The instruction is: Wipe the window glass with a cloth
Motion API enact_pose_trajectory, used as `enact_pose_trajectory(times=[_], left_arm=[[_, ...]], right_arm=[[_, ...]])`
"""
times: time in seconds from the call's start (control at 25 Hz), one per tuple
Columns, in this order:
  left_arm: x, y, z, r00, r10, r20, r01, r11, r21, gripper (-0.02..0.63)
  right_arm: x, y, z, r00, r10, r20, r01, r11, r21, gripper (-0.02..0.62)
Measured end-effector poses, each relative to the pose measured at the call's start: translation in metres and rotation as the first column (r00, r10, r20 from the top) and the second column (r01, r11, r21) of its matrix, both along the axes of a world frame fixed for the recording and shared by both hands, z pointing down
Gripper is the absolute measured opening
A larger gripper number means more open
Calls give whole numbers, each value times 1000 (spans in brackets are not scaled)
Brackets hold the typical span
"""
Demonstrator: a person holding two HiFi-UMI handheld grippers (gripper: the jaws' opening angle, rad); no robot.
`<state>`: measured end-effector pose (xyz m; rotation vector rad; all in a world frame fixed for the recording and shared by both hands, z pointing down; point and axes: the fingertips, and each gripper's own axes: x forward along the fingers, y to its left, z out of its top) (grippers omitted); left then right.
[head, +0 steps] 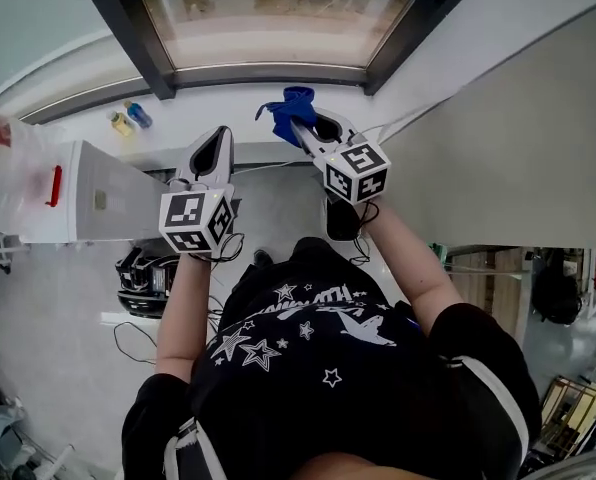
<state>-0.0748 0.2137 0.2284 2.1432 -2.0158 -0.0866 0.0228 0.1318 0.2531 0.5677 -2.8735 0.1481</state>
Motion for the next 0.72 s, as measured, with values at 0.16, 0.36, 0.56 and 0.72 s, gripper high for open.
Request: enact_pose_trajectory(times=[0.16, 0.36, 0.56, 0.72], left_arm=[[13, 2, -5, 1000, -22, 1, 22, 1000, 5, 8], [41, -8, -6, 1000, -31, 4, 31, 1000, 0, 9], [77, -25, -15, 999, -32, -42, 32, 999, 22, 9], [113, -36, -16, 1000, -15, -8, 15, 1000, 16, 9]], right_arm=[[23, -7, -5, 999, 26, 24, -26, 1000, -6, 83], [64, -10, -13, 999, 40, 22, -40, 999, 10, 83], [106, -18, -32, 998, 60, 35, -63, 996, 70, 83], [132, -31, -36, 995, 83, 60, -87, 994, 65, 83]])
